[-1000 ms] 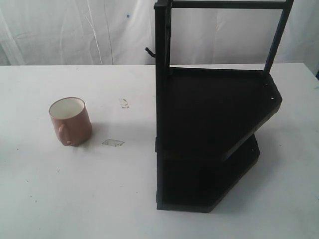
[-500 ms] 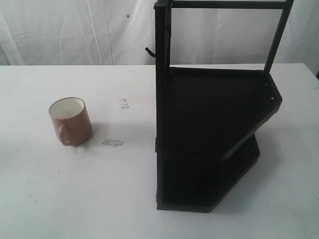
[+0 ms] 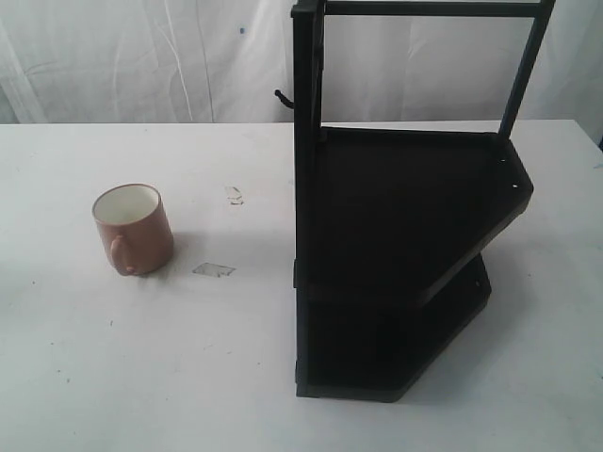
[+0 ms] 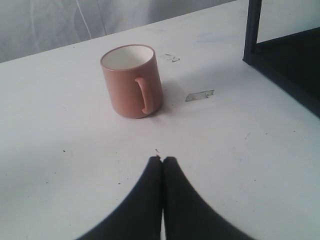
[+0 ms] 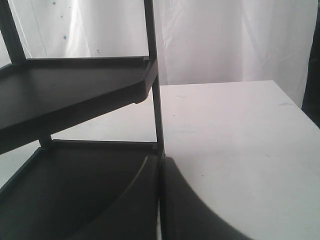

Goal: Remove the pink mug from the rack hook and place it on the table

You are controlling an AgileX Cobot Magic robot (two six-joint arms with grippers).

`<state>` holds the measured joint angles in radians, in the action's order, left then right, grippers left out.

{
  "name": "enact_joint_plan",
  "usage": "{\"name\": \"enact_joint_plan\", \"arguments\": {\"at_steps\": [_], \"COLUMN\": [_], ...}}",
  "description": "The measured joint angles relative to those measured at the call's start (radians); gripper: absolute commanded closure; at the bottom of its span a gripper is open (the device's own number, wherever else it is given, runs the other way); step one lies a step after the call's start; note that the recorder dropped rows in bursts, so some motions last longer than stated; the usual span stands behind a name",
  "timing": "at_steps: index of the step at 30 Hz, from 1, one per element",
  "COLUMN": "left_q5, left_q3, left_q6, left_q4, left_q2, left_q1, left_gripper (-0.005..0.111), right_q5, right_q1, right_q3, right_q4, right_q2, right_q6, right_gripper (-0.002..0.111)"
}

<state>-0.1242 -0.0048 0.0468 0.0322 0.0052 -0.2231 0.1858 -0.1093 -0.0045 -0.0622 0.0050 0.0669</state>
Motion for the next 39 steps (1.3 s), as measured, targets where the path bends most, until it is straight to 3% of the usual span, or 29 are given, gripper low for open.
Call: {"name": "enact_joint_plan", "arguments": {"at_steps": [39], "left_q5": [0.000], "left_q3": [0.000], "left_q6": [-0.016], "left_q4": [0.000], "left_q2": [0.000], "left_q1": [0.000], "left_gripper": [0.107], "right_q5": [0.000], "right_q1": [0.000], "right_q3": [0.000], "right_q4": [0.000], "right_q2": [0.000], "right_q6": [0.000], "right_gripper": [0.108]}}
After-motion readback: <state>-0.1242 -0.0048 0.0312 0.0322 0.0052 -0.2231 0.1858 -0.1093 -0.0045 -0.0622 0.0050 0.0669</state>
